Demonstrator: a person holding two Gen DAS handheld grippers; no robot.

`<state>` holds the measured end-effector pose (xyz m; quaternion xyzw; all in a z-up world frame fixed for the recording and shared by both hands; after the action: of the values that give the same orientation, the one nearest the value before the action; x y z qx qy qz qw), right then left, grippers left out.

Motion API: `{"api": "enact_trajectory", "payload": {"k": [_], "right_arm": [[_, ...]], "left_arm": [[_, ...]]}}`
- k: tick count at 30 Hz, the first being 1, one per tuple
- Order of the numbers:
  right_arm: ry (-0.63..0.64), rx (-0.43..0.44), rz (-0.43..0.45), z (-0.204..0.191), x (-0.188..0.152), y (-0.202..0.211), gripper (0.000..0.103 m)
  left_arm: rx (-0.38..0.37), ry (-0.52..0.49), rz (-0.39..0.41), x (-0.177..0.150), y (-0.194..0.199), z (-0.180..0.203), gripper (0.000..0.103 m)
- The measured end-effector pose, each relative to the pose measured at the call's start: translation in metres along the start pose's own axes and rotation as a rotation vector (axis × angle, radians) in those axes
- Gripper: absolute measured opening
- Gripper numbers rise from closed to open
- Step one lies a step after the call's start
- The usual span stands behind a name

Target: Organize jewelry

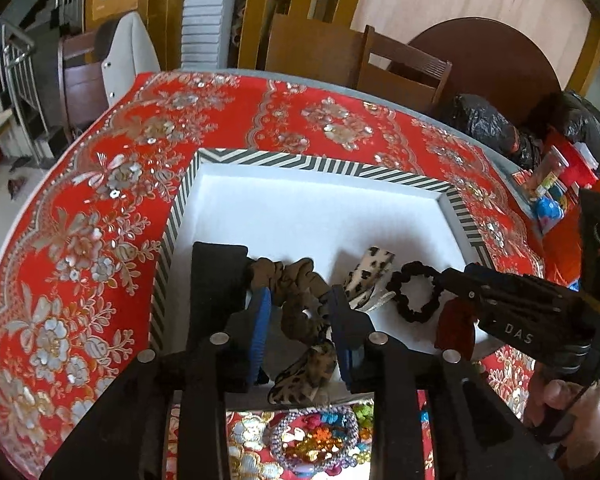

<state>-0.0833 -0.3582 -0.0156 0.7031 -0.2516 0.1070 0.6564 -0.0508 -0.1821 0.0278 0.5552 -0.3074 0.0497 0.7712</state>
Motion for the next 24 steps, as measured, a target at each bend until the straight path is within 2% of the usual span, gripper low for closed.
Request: {"api": "enact_trajectory", "payload": {"k": [7,11,24], "right_arm": [[-0.002,0.022,0.061,-0.005,-0.009,0.037,0.042],[-0.016,0.030,0.114,-0.004,-0.019,0.066,0.052],[0.004,-0.029,0.180,0.004,-0.067,0.119,0.057]], "left_arm": [[0.022,-0.034,0.038,-0.005,0.017,0.011,0.021],[0.040,-0.058,0.059,-0.011,0.027,0.020,0.021],[0.084,-0.129,0.137,-0.036,0.060,0.051,0.021]]}}
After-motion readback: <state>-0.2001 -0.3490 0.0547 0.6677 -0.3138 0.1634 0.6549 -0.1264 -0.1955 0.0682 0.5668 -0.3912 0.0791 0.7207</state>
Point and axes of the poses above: each gripper's, at about its wrist camera, not at the fingertips, and y roughly against the way its jaws point, z to its right, x to its top, the point moved 6 cm from there along -y, roughly the way its jaws point, and after that the axes turned 4 degrees about -z, right-handed, at the moved point
